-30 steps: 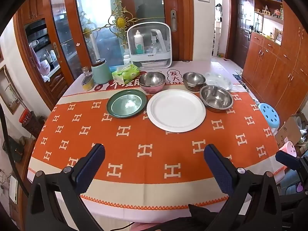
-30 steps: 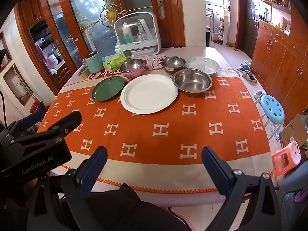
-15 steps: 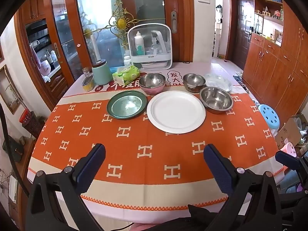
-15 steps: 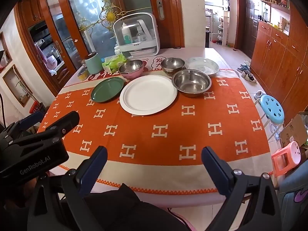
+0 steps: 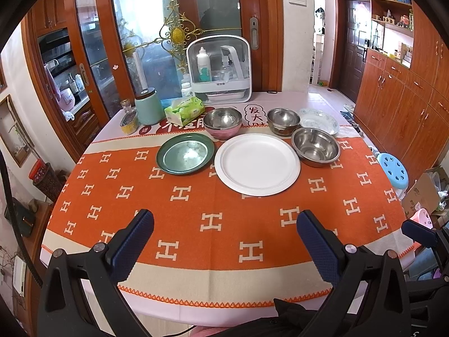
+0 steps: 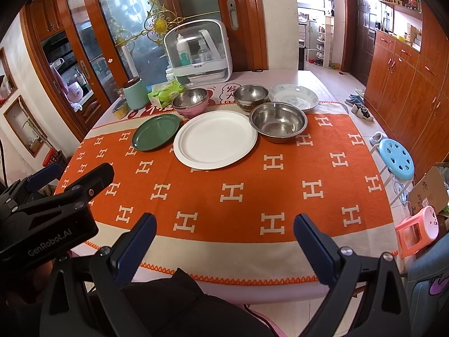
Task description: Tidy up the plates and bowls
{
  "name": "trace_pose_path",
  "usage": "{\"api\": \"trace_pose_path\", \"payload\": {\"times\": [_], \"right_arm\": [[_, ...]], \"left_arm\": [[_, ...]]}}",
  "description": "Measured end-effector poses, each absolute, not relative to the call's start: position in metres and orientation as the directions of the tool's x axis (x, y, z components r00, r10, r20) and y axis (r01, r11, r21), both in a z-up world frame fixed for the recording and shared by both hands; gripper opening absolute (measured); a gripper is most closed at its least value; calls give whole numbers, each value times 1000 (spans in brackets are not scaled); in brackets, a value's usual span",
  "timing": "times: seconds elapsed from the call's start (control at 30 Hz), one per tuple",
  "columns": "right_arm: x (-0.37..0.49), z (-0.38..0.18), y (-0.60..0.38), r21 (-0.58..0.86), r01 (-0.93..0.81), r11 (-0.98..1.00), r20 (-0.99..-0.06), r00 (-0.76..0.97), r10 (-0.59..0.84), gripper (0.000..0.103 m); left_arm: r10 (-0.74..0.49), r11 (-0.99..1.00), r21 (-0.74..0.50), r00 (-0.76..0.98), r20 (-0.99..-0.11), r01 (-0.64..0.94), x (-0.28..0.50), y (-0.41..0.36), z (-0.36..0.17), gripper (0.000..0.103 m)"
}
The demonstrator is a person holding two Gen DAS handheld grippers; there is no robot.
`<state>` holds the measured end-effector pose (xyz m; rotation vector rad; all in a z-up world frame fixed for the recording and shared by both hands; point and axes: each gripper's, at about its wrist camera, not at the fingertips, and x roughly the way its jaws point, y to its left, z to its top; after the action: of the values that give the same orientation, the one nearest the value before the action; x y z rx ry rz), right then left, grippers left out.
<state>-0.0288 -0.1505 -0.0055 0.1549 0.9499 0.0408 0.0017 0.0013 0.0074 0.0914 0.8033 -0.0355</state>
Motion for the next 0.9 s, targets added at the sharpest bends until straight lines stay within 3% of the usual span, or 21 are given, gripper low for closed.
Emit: {"api": "trace_pose_path", "payload": {"times": [0.9], "right_arm": [[-28,-6,-163,151,38,988,-802,589,100,99]], "left_arm": [[13,996,73,696,-718,57,5,15,16,101]]}}
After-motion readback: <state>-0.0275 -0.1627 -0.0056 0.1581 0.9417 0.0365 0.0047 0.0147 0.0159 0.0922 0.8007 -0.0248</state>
